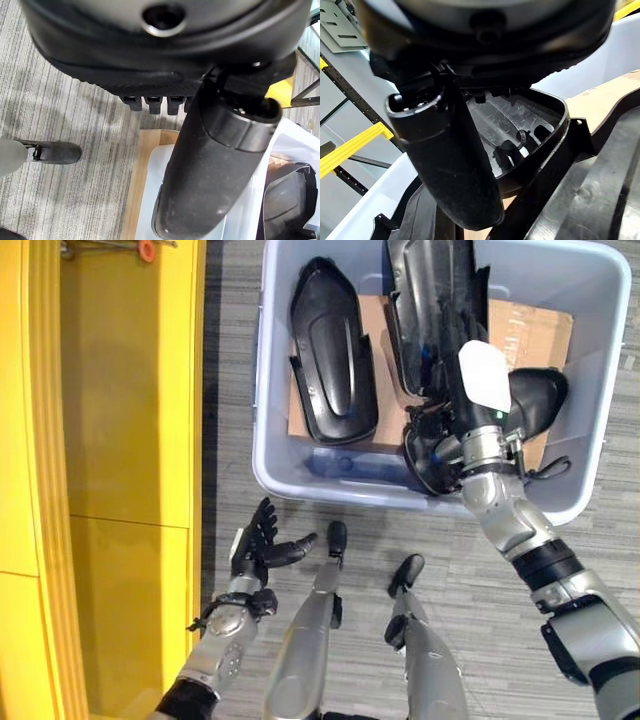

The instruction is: Move parts from the plastic box to the shelf.

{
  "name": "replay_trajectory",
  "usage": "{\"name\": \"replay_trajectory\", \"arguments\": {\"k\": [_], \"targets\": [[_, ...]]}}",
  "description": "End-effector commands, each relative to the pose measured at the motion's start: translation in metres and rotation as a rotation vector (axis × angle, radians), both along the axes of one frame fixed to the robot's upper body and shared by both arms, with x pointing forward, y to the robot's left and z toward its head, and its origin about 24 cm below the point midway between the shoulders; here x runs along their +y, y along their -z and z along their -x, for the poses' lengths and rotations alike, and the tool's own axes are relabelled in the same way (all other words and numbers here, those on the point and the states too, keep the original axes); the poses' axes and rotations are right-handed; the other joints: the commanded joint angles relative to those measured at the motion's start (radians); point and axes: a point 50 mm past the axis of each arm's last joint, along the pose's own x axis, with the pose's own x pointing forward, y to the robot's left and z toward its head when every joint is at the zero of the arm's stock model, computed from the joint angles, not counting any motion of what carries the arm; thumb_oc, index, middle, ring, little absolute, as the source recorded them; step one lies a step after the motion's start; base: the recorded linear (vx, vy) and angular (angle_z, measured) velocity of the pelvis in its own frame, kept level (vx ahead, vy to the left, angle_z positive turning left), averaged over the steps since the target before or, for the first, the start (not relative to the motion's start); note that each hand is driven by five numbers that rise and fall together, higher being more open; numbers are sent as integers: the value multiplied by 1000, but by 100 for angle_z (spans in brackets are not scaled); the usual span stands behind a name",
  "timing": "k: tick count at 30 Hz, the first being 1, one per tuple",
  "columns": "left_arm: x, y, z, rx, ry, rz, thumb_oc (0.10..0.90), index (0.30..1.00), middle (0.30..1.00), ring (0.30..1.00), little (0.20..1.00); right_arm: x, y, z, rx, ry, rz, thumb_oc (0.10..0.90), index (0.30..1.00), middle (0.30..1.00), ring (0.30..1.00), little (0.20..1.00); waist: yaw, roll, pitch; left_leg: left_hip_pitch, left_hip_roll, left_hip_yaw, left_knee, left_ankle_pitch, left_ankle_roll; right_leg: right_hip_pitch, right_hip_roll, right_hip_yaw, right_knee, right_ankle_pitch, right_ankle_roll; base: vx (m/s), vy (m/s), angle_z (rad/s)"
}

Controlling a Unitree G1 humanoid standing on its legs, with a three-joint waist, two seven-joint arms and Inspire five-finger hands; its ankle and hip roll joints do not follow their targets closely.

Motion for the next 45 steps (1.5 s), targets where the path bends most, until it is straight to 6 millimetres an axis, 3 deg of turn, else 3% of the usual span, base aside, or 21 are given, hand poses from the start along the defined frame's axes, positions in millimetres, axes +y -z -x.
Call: {"name": "replay_trajectory", "arguments": {"k": [1, 8, 18, 27, 28, 29, 30, 33, 34, 45], "targets": [[-4, -25, 5, -151, 27, 0, 900, 1000, 1000, 1000, 1000, 11, -55, 5, -218, -49, 56, 900, 1000, 1000, 1000, 1000, 8, -6, -7, -5, 82, 9, 122, -80, -87, -70, -74, 26, 51, 43, 51, 0, 0, 0], [-4, -28, 4, -164, 22, -4, 900, 1000, 1000, 1000, 1000, 12, -63, -2, -215, -28, 78, 900, 1000, 1000, 1000, 1000, 14, -5, -7, -67, 79, -2, 139, -83, -80, -133, -74, 25, 76, 35, 50, 0, 0, 0], [-8, -33, 1, -188, 28, 6, 900, 1000, 1000, 1000, 1000, 6, -53, -18, -134, 55, 171, 900, 1000, 1000, 1000, 1000, 25, 7, -7, -134, 76, -22, 144, -77, -79, -195, -77, 16, 92, 28, 48, 6, -1, 3], [-14, -35, -1, -202, 44, 19, 900, 1000, 1000, 1000, 1000, -18, -12, -36, 60, 194, 210, 900, 1000, 1000, 1000, 1000, 33, 20, -7, -160, 70, -31, 137, -71, -78, -221, -79, 13, 94, 26, 47, 8, 2, 1], [-15, -35, -1, -203, 46, 20, 900, 1000, 1000, 1000, 1000, -23, -7, -38, 84, 217, 207, 794, 852, 852, 852, 852, 32, 22, -7, -160, 70, -31, 137, -70, -78, -223, -80, 13, 94, 27, 47, 8, 11, 3], [-15, -35, -1, -203, 45, 20, 900, 1000, 1000, 1000, 1000, -23, -7, -38, 84, 217, 207, 771, 819, 819, 819, 819, 32, 22, -7, -160, 70, -31, 137, -70, -78, -223, -80, 13, 94, 27, 47, 0, 0, 0], [-15, -35, -2, -203, 46, 23, 900, 1000, 1000, 1000, 1000, -27, -5, -39, 98, 234, 200, 643, 640, 640, 640, 640, 33, 24, -7, -161, 70, -31, 136, -70, -77, -224, -80, 12, 94, 27, 47, 0, 0, 0], [-17, -35, -2, -203, 51, 26, 900, 1000, 1000, 1000, 1000, -34, 3, -40, 132, 264, 197, 539, 495, 495, 495, 495, 32, 27, -7, -157, 67, -29, 133, -69, -77, -222, -80, 15, 92, 28, 48, 0, 0, 0], [-19, -35, -3, -204, 58, 28, 900, 1000, 1000, 1000, 1000, -35, 7, -40, 146, 272, 198, 400, 300, 300, 300, 300, 32, 27, -7, -156, 66, -29, 131, -69, -76, -221, -81, 15, 91, 29, 49, 0, 0, 0], [-21, -36, -3, -205, 59, 29, 900, 1000, 1000, 1000, 1000, -39, 18, -40, 182, 286, 202, 400, 300, 300, 300, 300, 31, 30, -7, -142, 58, -27, 124, -68, -76, -211, -83, 15, 88, 31, 52, 0, 4, 1]]}}
